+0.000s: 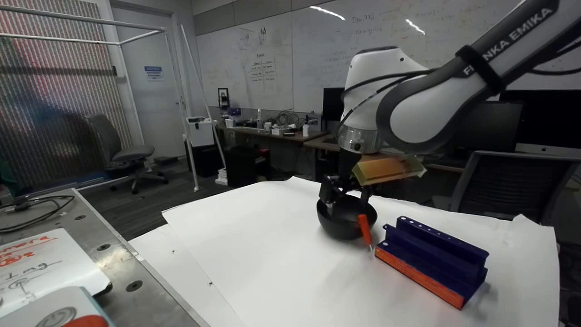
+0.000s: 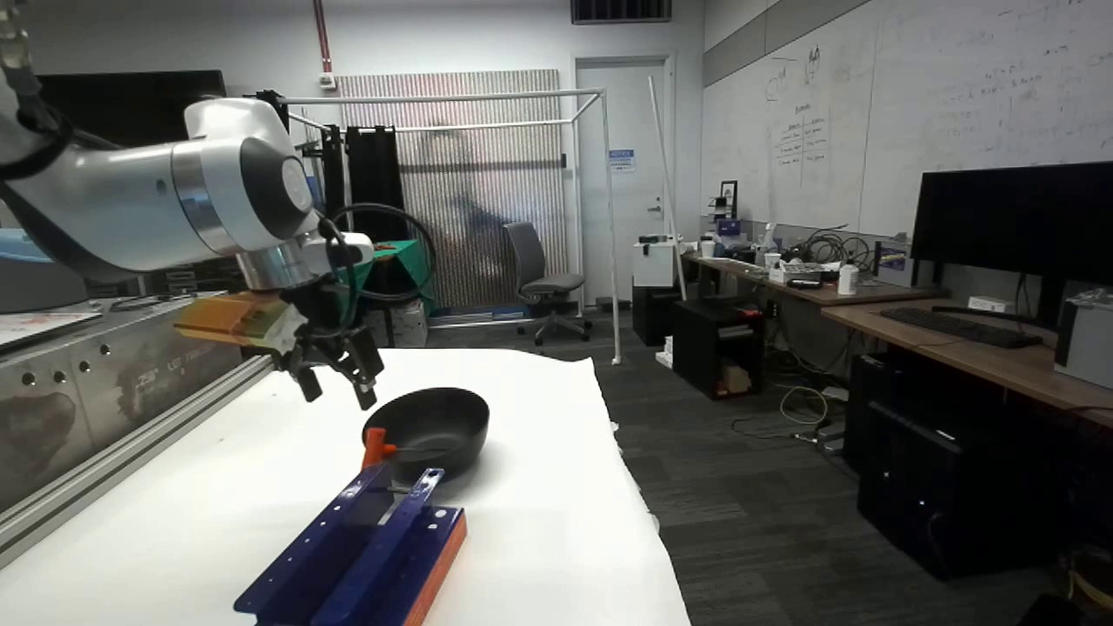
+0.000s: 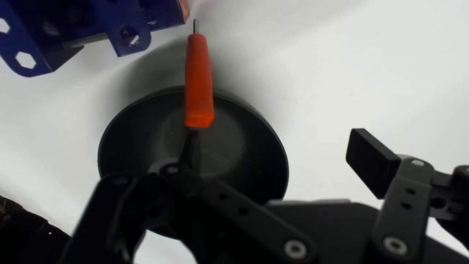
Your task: Pick up the orange object and put it in the bowl.
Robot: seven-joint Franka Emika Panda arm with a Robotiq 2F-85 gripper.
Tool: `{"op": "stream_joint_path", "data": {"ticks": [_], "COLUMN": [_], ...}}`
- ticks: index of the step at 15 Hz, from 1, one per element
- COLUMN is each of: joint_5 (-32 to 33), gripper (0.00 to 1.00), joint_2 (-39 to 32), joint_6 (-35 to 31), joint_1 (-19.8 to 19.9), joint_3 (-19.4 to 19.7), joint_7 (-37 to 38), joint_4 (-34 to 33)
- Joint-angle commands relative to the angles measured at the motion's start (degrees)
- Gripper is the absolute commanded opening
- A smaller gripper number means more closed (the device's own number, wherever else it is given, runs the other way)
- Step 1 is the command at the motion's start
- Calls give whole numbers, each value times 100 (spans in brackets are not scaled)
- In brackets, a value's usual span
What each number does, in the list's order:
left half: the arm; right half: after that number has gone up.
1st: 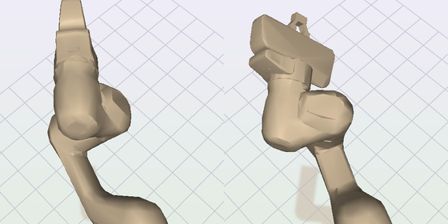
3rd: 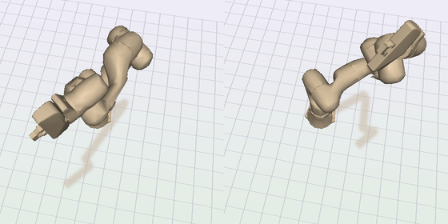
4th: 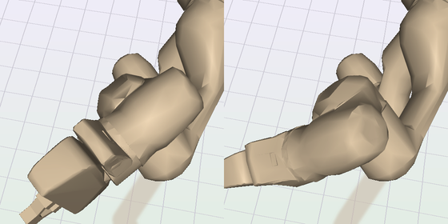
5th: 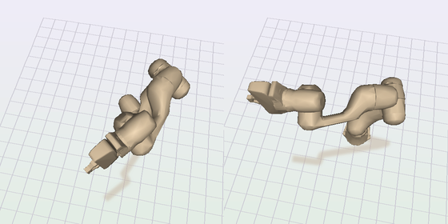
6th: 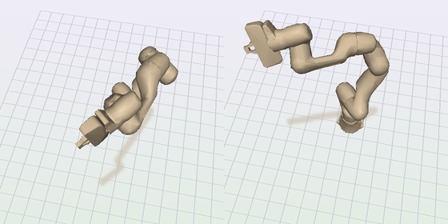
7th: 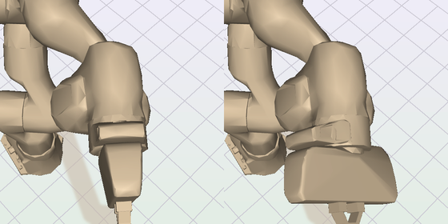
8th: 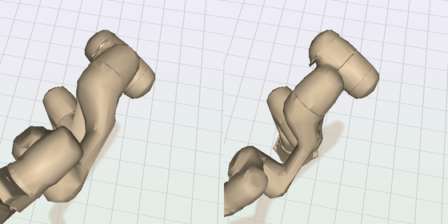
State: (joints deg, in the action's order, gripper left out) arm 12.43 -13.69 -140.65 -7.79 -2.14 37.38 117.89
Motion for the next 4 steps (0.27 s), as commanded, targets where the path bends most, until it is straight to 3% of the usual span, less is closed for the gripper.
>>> {"op": "stream_joint_path", "data": {"ticks": [1,4], "joint_5": [-667,-1396], "gripper": [100,100], "joint_2": [860,1459], "joint_6": [615,1447], "joint_1": [-10,42], "joint_3": [-126,-260], "joint_7": [-426,-843], "joint_4": [169,125]}}
